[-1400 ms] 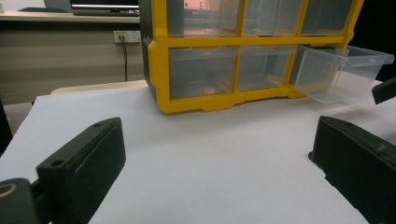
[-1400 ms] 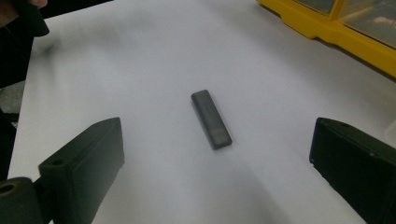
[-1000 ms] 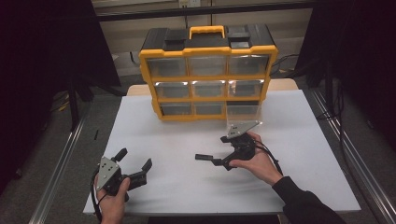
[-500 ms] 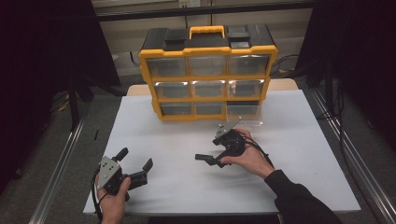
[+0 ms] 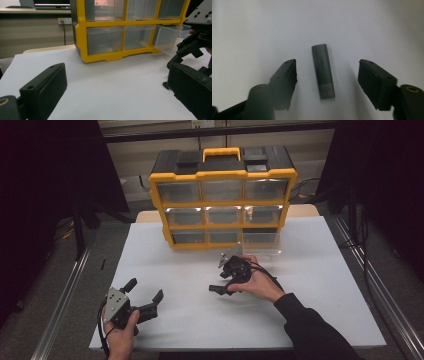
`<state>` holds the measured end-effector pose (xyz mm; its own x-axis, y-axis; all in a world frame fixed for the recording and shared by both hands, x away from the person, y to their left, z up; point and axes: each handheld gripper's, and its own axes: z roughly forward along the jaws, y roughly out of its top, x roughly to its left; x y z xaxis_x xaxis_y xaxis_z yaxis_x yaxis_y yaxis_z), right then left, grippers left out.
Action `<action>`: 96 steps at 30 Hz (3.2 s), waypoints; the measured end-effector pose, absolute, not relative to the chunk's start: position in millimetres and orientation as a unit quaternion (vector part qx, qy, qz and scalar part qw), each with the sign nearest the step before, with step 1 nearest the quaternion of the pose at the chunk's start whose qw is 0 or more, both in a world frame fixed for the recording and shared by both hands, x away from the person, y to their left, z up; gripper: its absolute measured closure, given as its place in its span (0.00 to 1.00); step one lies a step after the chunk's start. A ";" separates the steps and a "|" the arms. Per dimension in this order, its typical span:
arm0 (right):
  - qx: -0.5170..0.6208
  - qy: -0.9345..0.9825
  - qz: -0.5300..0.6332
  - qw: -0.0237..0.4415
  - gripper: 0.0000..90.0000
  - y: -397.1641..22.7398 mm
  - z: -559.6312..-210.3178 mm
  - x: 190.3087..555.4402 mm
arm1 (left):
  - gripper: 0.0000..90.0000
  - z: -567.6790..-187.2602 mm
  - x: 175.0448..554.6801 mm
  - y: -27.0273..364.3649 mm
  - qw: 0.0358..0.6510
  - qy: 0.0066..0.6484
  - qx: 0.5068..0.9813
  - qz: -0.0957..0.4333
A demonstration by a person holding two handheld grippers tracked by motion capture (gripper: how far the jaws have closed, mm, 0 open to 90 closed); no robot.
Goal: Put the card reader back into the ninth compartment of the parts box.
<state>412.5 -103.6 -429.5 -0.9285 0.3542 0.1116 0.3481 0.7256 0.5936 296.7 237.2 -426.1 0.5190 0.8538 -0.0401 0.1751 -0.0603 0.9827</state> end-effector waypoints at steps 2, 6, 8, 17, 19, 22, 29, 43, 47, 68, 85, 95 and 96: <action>0.186 0.934 0.305 0.002 0.37 -100.3 -429.4 414.1 | 0.03 -426.0 296.5 237.0 0.566 0.388 0.664 0.298; 0.182 0.942 0.283 0.002 0.47 -96.9 -428.9 416.5 | 0.03 -426.1 296.7 237.3 0.565 0.386 0.665 0.299; 0.177 0.946 0.271 0.001 0.48 -95.8 -430.4 416.8 | 0.03 -426.0 296.7 237.4 0.565 0.386 0.665 0.300; 0.156 0.958 0.241 0.007 0.59 -90.2 -429.4 417.7 | 0.03 -426.0 296.6 237.2 0.566 0.387 0.664 0.298; 0.149 0.960 0.237 0.011 0.62 -87.6 -429.0 417.5 | 0.03 -426.0 296.7 237.3 0.566 0.387 0.664 0.298; 0.142 0.963 0.229 0.012 0.66 -84.2 -430.6 416.8 | 0.03 -425.8 296.5 237.2 0.567 0.386 0.664 0.299; 0.143 0.964 0.224 0.010 0.73 -83.1 -429.9 417.5 | 0.03 -425.6 297.1 237.9 0.565 0.386 0.663 0.302; 0.154 0.967 0.201 0.008 0.82 -77.4 -428.3 419.0 | 0.03 -426.2 297.0 237.4 0.564 0.384 0.667 0.300; 0.158 0.967 0.201 0.007 0.82 -77.4 -428.0 418.9 | 0.03 -426.4 297.3 236.9 0.565 0.386 0.665 0.301; 0.174 0.953 0.249 0.006 0.82 -93.2 -426.6 419.1 | 0.03 -426.8 297.2 237.2 0.564 0.385 0.666 0.300; 0.181 0.939 0.292 0.025 0.82 -107.4 -413.5 412.9 | 0.03 -426.4 296.5 236.2 0.568 0.383 0.666 0.296; 0.187 0.927 0.324 0.031 0.82 -117.6 -399.5 408.6 | 0.03 -426.1 296.5 236.2 0.567 0.382 0.667 0.296; 0.187 0.926 0.326 0.033 0.82 -118.0 -397.5 407.9 | 0.03 -426.2 296.4 236.1 0.568 0.382 0.666 0.295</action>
<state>407.9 -118.0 -397.5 -0.9276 0.3685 0.0607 0.3253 0.7174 0.6161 296.4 236.1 -426.2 0.5333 0.8449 -0.0413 0.1746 -0.0621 0.9827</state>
